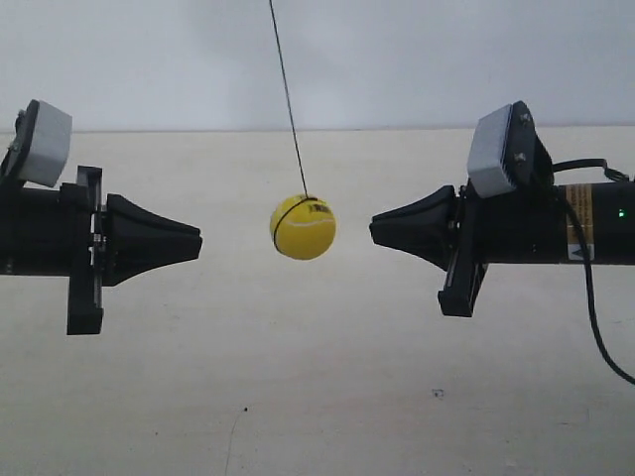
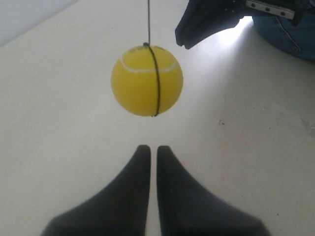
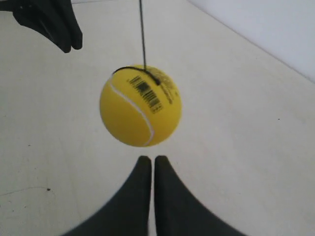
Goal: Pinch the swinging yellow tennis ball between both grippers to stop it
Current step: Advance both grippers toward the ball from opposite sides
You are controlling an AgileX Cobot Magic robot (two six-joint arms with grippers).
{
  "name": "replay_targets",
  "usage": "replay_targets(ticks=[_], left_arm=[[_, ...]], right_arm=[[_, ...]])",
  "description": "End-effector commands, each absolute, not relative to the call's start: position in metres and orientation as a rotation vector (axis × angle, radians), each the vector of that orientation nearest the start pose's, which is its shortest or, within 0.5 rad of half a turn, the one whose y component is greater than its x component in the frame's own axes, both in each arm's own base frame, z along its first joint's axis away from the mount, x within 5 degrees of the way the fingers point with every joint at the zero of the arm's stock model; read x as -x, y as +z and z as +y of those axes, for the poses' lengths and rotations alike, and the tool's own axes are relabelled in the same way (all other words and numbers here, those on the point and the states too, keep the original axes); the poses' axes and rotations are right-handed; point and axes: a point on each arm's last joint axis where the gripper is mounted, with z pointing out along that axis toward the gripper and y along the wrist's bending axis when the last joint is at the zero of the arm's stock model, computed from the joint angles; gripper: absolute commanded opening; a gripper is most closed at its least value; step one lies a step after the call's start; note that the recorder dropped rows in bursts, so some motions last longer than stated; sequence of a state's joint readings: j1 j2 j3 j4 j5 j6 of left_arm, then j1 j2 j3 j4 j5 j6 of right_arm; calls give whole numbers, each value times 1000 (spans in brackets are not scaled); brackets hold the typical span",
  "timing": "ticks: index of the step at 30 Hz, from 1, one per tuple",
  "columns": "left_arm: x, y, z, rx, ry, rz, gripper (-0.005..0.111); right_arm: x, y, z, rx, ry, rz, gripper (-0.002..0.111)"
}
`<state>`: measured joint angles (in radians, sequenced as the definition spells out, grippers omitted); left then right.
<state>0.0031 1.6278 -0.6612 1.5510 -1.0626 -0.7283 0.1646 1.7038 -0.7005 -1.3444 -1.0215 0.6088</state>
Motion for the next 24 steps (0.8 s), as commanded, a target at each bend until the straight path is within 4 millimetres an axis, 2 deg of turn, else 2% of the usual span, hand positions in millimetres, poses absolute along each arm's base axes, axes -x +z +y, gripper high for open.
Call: replay_targets(ticks=[1, 7, 24], left_arm=[[-261, 193, -80, -1171, -801, 1622, 5], [-257, 197, -83, -1177, -867, 1565, 5], [-256, 197, -84, -1188, -880, 1555, 5]], right_arm=[[-273, 188, 122, 1172, 808, 1543, 0], [-273, 188, 123, 1171, 816, 1536, 0], [-271, 191, 124, 1173, 848, 1503, 0]])
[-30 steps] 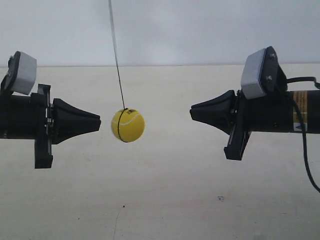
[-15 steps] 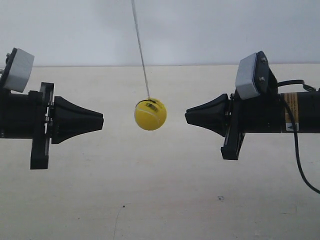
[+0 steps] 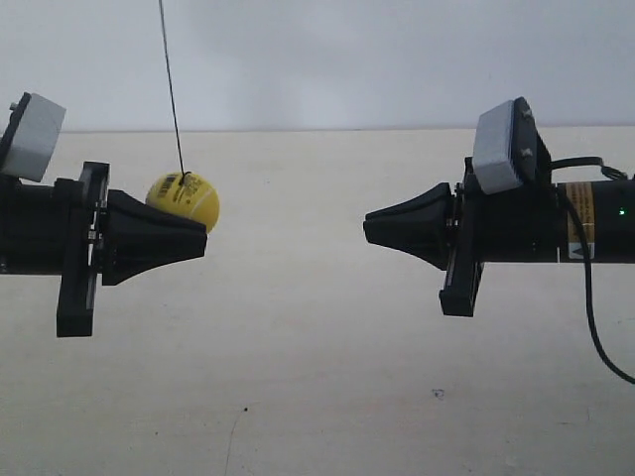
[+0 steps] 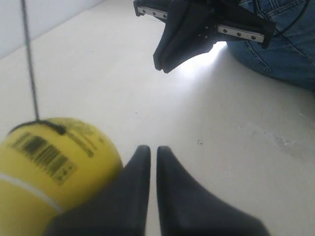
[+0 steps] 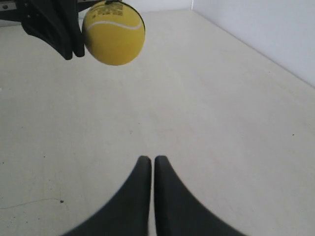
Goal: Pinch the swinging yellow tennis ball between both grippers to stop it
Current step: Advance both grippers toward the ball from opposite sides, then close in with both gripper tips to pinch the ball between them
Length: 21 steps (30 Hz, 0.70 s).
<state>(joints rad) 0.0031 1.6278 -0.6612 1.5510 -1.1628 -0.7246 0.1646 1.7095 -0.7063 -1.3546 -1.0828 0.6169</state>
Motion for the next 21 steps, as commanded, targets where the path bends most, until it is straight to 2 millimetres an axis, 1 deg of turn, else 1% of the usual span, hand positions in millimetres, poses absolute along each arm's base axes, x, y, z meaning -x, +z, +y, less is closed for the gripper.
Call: replay_targets(ticks=[1, 8, 11, 12, 14, 18, 21], left_arm=[[-256, 197, -84, -1188, -880, 1555, 5], [-255, 198, -84, -1188, -888, 1557, 5], [-259, 190, -84, -1163, -910, 1575, 5], [-260, 185, -85, -1162, -927, 1562, 5], [-262, 181, -85, -1161, -943, 1558, 5], [-270, 181, -86, -1168, -942, 1548, 5], [-278, 177, -86, -1164, -946, 1552, 5]], right_arm=[[-271, 191, 124, 1171, 847, 1502, 0], [-272, 190, 123, 1172, 833, 1517, 0], [-276, 182, 125, 1165, 858, 1517, 0], [-281, 179, 126, 1159, 871, 1531, 0], [-284, 177, 126, 1165, 883, 1536, 0], [-283, 179, 128, 1168, 931, 1505, 0], [-282, 179, 128, 1168, 932, 1503, 0]])
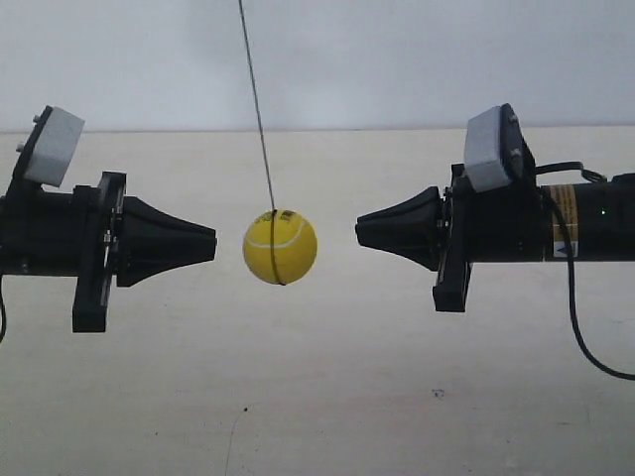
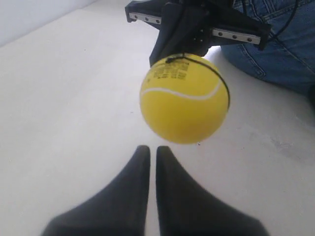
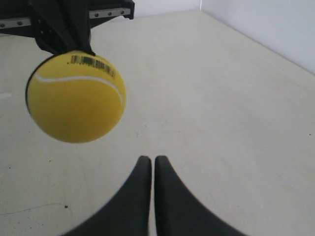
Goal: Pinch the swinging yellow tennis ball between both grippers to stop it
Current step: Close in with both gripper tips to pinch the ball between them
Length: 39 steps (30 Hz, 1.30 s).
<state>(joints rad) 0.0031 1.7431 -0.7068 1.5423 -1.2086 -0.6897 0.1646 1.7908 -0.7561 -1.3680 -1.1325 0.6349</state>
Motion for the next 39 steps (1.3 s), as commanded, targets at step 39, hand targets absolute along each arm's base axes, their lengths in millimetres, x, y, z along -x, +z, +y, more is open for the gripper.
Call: replay_targets(ticks=[39], left_arm=[[-287, 170, -86, -1158, -958, 1565, 5]], right_arm=[[-285, 193, 161, 1252, 916, 1400, 0]])
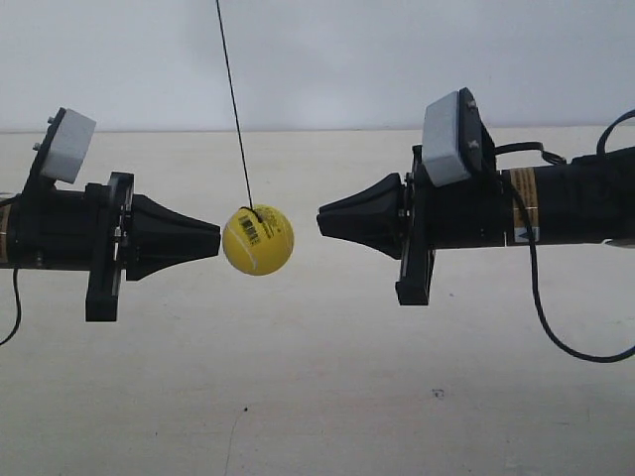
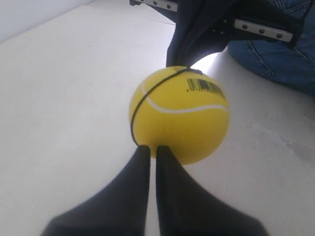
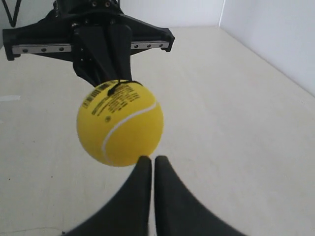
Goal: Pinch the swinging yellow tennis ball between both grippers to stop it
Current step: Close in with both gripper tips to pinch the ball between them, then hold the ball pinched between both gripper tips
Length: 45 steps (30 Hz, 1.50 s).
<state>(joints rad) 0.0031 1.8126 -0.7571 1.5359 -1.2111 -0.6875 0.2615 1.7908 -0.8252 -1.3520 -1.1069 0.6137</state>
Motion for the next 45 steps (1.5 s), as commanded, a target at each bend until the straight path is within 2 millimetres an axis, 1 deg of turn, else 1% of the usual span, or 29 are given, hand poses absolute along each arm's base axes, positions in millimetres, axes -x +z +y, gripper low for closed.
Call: replay_targets(ticks=[1, 7, 14, 23, 30, 45], left_arm=[[-287, 170, -86, -1158, -958, 1565, 5], [-287, 170, -86, -1158, -958, 1565, 5], [-287, 170, -86, -1160, -958, 1565, 5], [-287, 170, -86, -1160, -958, 1565, 5], [-287, 170, -86, -1160, -958, 1565, 5], [-287, 170, -86, -1159, -959, 1567, 5]], right_arm=[[-285, 193, 161, 1252, 916, 1400, 0], [-287, 186, 162, 1247, 941, 1409, 0], [-293, 177, 169, 1250, 1002, 1413, 0], [-284, 177, 181, 1290, 1046, 1392, 0], [-279, 175, 197, 1338, 1017, 1400, 0], [-286, 170, 194, 1322, 920, 1460, 0]])
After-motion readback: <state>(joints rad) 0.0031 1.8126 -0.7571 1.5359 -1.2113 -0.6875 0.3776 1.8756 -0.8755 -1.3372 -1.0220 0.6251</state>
